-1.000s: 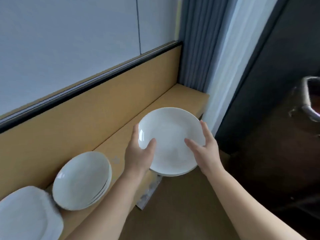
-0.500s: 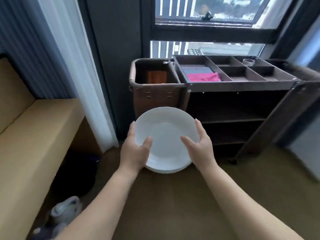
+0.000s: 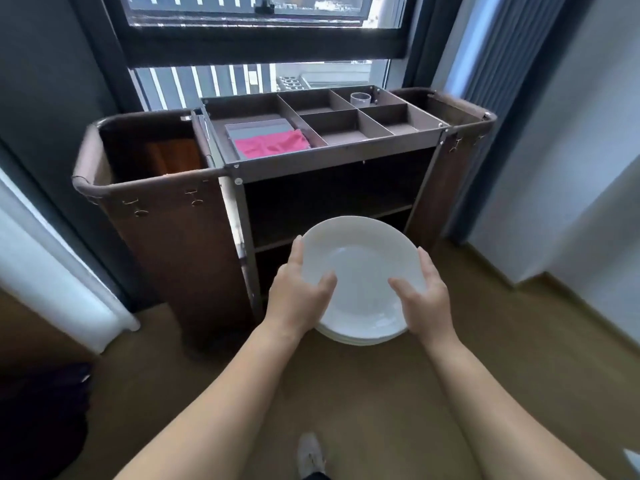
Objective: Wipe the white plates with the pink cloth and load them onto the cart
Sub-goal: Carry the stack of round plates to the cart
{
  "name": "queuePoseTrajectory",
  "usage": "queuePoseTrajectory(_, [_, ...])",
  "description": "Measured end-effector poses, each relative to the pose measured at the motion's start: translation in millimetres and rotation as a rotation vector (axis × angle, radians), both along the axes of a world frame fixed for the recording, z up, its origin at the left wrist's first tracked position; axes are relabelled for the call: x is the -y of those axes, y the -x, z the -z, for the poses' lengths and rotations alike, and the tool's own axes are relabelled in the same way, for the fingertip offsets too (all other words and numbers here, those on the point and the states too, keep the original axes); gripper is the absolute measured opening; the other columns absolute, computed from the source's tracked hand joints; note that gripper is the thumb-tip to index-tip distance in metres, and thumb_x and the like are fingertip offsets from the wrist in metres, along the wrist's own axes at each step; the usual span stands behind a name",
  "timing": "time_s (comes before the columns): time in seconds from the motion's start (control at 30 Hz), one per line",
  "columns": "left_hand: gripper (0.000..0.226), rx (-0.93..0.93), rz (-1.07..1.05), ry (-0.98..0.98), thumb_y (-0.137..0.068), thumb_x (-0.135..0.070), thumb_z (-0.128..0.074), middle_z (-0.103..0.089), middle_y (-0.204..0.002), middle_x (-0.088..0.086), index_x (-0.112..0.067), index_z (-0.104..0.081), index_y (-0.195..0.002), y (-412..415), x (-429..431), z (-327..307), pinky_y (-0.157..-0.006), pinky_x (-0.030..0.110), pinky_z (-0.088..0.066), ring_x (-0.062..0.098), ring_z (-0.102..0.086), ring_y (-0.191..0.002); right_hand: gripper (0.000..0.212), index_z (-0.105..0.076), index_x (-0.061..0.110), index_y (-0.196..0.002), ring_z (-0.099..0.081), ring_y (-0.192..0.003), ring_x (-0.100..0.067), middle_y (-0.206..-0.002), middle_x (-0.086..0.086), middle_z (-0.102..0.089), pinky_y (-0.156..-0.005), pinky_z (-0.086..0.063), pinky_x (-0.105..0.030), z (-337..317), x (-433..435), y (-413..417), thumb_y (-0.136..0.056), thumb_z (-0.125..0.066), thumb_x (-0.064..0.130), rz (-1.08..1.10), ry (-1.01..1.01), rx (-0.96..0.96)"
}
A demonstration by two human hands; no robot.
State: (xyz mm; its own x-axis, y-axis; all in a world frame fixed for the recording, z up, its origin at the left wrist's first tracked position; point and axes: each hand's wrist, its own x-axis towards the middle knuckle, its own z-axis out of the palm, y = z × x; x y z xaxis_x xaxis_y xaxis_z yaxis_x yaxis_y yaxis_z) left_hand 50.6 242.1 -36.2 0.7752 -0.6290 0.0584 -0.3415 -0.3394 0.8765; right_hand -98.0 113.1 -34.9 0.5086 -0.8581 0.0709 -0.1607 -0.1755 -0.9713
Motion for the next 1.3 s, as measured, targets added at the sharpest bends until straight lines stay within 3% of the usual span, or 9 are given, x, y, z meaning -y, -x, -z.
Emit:
queuePoseTrajectory(0.07, [0.081, -0.018, 0.026, -0.005, -0.077, -0.053, -0.052, -0.054, -0.121, -0.004, -0.038, -0.016, -0.149, -6, 26, 7, -0.08, 0.028, -0.044, 0.014, -0.055, -0.102, 0.059, -0.045, 0.036, -0.138, -0.057, -0.104, 0.006, -0.118, 0.02, -0.059, -0.076, -0.046, -0.011, 6, 24, -2, -0.085, -0.065, 0.021, 0.016, -0.003, -0.002])
queuePoseTrajectory(0.3, [0.081, -0.087, 0.027, -0.036, -0.072, -0.055, -0.049, -0.059, -0.116, -0.002, -0.042, -0.018, -0.146, -40, 109, 28, -0.077, 0.031, -0.051, 0.014, -0.059, -0.096, 0.082, -0.033, 0.029, -0.149, -0.053, -0.12, -0.012, -0.136, 0.01, -0.052, -0.098, -0.05, -0.04, 20, 104, -37, -0.073, -0.064, 0.037, 0.033, -0.053, -0.079])
queuePoseTrajectory(0.57, [0.08, -0.143, -0.098, -0.091, -0.075, -0.05, -0.049, -0.057, -0.116, -0.003, -0.042, -0.014, -0.147, -85, 160, 50, -0.077, 0.031, -0.049, 0.015, -0.058, -0.097, 0.081, -0.035, 0.029, -0.147, -0.052, -0.122, -0.013, -0.138, 0.007, -0.052, -0.096, -0.051, -0.036, 51, 175, -102, -0.072, -0.063, 0.042, -0.112, -0.067, -0.146])
queuePoseTrajectory(0.63, [0.077, -0.148, -0.132, -0.103, -0.076, -0.048, -0.048, -0.059, -0.112, -0.005, -0.041, -0.017, -0.146, -96, 171, 59, -0.075, 0.031, -0.052, 0.012, -0.06, -0.093, 0.079, -0.033, 0.028, -0.149, -0.05, -0.123, -0.011, -0.139, 0.009, -0.05, -0.092, -0.048, -0.026, 63, 191, -121, -0.077, -0.064, 0.036, -0.165, -0.076, -0.149])
queuePoseTrajectory(0.8, [0.063, -0.129, -0.244, -0.087, -0.083, -0.039, -0.051, -0.06, -0.114, -0.013, -0.041, -0.028, -0.141, -119, 197, 83, -0.086, 0.038, -0.053, 0.012, -0.059, -0.1, 0.056, -0.045, 0.037, -0.135, -0.058, -0.107, -0.004, -0.115, 0.019, -0.06, -0.074, -0.05, -0.014, 91, 230, -161, -0.082, -0.062, 0.027, -0.334, -0.028, -0.142])
queuePoseTrajectory(0.87, [0.061, -0.125, -0.297, -0.065, -0.086, -0.035, -0.053, -0.057, -0.11, -0.018, -0.039, -0.028, -0.142, -129, 208, 96, -0.088, 0.033, -0.049, 0.012, -0.056, -0.104, 0.067, -0.036, 0.031, -0.146, -0.054, -0.114, -0.005, -0.127, 0.018, -0.054, -0.084, -0.048, -0.016, 106, 248, -180, -0.085, -0.063, 0.028, -0.364, -0.047, -0.136])
queuePoseTrajectory(0.97, [0.063, -0.066, -0.361, -0.055, -0.086, -0.035, -0.053, -0.059, -0.11, -0.013, -0.037, -0.03, -0.144, -154, 226, 122, -0.08, 0.027, -0.046, 0.013, -0.058, -0.101, 0.083, -0.032, 0.026, -0.149, -0.054, -0.119, -0.007, -0.134, 0.01, -0.054, -0.1, -0.048, -0.035, 132, 270, -211, -0.074, -0.064, 0.043, -0.389, -0.011, -0.103])
queuePoseTrajectory(1.13, [0.067, 0.015, -0.456, -0.068, -0.085, -0.041, -0.054, -0.062, -0.117, 0.001, -0.033, -0.029, -0.147, -207, 248, 167, -0.081, 0.027, -0.045, 0.022, -0.06, -0.1, 0.068, -0.037, 0.019, -0.146, -0.059, -0.106, -0.013, -0.112, 0.011, -0.061, -0.097, -0.049, -0.038, 171, 294, -265, -0.085, -0.067, 0.023, -0.388, 0.039, -0.012])
queuePoseTrajectory(1.3, [0.064, 0.075, -0.49, -0.021, -0.083, -0.045, -0.05, -0.06, -0.123, 0.005, -0.029, -0.036, -0.144, -248, 262, 185, -0.087, 0.031, -0.047, 0.027, -0.059, -0.106, 0.079, -0.028, 0.014, -0.151, -0.053, -0.118, -0.017, -0.13, 0.002, -0.051, -0.1, -0.043, -0.03, 192, 311, -311, -0.085, -0.068, 0.029, -0.4, 0.122, 0.035])
